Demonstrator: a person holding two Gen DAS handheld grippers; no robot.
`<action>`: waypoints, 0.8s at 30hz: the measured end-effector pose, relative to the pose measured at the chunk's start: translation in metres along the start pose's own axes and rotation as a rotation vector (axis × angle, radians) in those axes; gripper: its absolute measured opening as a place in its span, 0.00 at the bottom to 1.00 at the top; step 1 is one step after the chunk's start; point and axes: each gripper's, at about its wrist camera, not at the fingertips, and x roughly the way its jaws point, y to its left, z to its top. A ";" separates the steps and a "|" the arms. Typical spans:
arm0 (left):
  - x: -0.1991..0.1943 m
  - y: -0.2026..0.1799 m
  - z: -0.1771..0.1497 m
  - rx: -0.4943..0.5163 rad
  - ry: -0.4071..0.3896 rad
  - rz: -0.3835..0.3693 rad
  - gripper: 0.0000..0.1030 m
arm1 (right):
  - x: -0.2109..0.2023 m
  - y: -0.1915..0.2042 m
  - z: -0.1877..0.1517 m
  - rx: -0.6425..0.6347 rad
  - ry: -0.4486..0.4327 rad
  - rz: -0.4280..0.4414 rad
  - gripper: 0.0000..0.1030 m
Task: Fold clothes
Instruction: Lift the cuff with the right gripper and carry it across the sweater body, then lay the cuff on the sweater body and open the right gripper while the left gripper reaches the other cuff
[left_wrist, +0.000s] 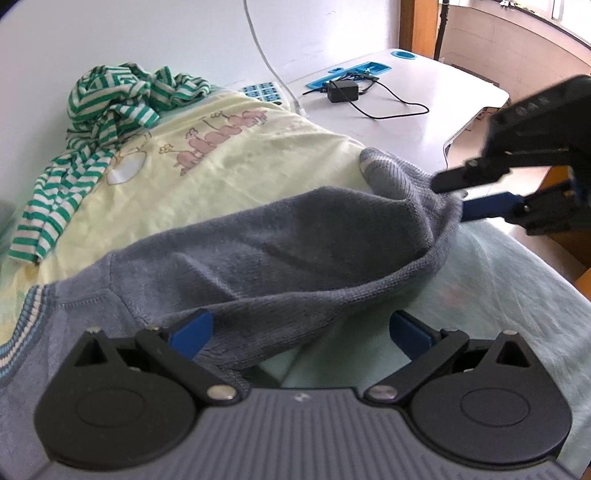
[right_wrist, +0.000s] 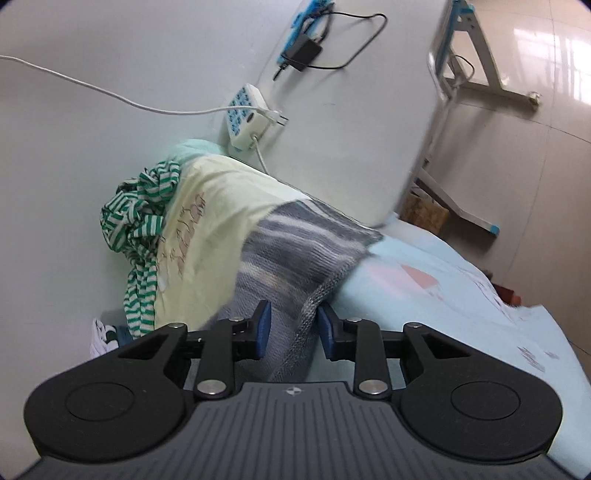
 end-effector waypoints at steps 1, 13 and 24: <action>-0.001 0.002 0.000 -0.008 -0.002 0.002 0.99 | 0.002 0.002 0.000 -0.008 -0.010 0.000 0.30; -0.037 0.075 -0.044 -0.277 -0.013 0.069 0.99 | -0.008 0.078 -0.026 -0.442 -0.135 0.033 0.08; -0.096 0.168 -0.114 -0.530 -0.046 0.209 0.99 | 0.050 0.165 -0.137 -0.969 0.037 0.194 0.08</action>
